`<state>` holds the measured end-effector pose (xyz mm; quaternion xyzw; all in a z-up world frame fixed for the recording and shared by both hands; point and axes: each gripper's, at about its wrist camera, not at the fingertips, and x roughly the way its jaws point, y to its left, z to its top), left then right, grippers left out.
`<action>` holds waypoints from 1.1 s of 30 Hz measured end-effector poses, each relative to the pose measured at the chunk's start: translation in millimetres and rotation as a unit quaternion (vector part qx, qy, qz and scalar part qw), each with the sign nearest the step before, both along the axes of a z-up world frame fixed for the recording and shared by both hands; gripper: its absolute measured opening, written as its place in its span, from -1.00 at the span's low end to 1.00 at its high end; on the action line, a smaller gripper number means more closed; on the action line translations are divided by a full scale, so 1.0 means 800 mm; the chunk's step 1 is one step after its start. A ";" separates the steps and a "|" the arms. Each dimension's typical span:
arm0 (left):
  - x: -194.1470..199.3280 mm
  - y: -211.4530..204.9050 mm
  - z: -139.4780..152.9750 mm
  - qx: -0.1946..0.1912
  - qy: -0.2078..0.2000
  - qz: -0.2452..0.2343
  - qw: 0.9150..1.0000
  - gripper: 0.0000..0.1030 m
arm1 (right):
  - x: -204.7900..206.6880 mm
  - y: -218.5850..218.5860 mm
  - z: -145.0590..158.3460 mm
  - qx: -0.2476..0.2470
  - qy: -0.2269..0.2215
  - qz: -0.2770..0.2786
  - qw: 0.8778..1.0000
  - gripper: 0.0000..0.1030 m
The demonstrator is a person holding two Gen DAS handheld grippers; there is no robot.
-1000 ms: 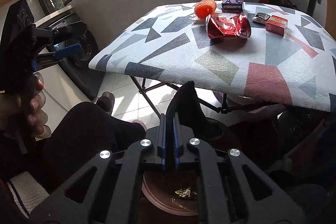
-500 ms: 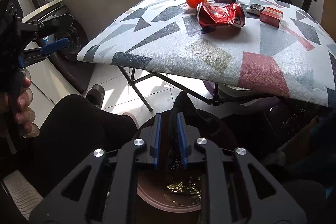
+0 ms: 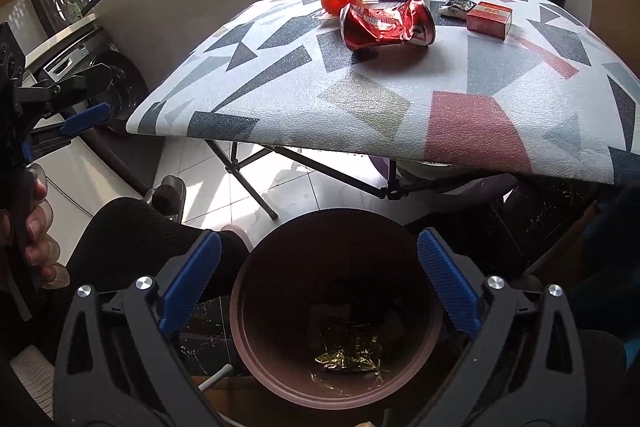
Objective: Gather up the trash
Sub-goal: 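Move the right tool to the crushed red Coca-Cola can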
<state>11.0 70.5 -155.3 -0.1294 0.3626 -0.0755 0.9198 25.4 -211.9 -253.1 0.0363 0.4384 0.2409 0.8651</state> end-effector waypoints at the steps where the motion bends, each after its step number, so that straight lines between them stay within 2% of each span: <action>1: 0.000 0.000 0.000 0.001 0.000 0.000 1.000 0.81 | 0.001 -0.001 0.001 -0.003 -0.005 -0.004 1.000 0.89; 10: 0.007 0.007 -0.012 -0.001 0.006 0.005 1.000 0.81 | 0.034 -0.027 0.016 -0.013 -0.018 -0.048 0.999 0.89; 19: 0.028 0.023 -0.035 0.004 0.014 0.021 1.000 0.81 | 0.136 -0.054 0.039 0.003 -0.062 -0.072 0.995 0.89; 20: 0.032 0.026 -0.038 0.004 0.017 0.023 1.000 0.81 | 0.148 -0.054 0.038 0.003 -0.065 -0.074 0.995 0.85; 22: 0.039 0.031 -0.045 0.001 0.021 0.027 0.999 0.81 | 0.174 -0.050 0.034 -0.004 -0.063 -0.075 0.995 0.60; 25: 0.049 0.039 -0.053 -0.004 0.028 0.034 0.999 0.81 | 0.215 -0.040 0.024 -0.025 -0.062 -0.077 0.995 0.42; 30: 0.061 0.053 -0.063 -0.025 0.045 0.042 0.998 0.81 | 0.272 -0.033 0.014 0.017 -0.035 -0.103 0.994 0.23; 33: 0.068 0.058 -0.065 -0.031 0.049 0.048 0.997 0.81 | 0.293 -0.026 0.012 0.038 -0.020 -0.116 0.992 -0.09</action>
